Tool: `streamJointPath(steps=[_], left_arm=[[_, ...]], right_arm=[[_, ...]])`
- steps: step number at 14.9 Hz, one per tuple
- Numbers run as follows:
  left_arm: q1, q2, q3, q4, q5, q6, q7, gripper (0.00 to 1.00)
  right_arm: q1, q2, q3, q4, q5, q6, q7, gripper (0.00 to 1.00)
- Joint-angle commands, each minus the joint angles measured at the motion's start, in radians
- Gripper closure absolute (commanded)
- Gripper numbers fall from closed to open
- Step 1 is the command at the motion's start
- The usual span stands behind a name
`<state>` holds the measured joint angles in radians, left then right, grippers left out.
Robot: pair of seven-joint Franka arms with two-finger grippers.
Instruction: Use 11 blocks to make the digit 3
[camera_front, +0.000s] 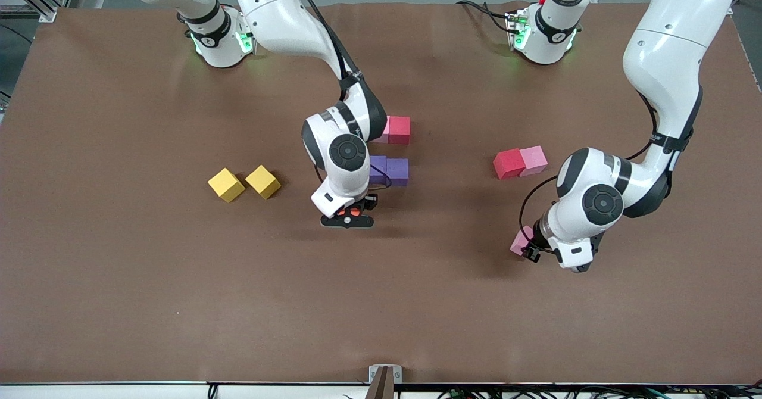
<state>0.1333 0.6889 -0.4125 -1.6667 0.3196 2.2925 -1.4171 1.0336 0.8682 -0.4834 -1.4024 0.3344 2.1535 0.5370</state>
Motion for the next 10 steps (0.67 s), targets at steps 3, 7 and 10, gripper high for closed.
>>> streamJointPath(steps=[3, 7, 10], left_arm=[[0.003, 0.009, -0.003, 0.012, -0.008, -0.005, 0.009, 0.67], [0.003, 0.009, -0.003, 0.013, -0.008, -0.005, 0.009, 0.67], [0.003, 0.009, -0.003, 0.013, -0.008, -0.005, 0.006, 0.67]], right_arm=[[0.011, -0.032, -0.004, -0.046, 0.003, 0.008, -0.005, 0.97], [0.011, -0.032, -0.003, -0.041, 0.006, 0.011, -0.002, 0.97], [0.014, -0.032, -0.003, -0.040, 0.011, 0.012, 0.000, 0.97]])
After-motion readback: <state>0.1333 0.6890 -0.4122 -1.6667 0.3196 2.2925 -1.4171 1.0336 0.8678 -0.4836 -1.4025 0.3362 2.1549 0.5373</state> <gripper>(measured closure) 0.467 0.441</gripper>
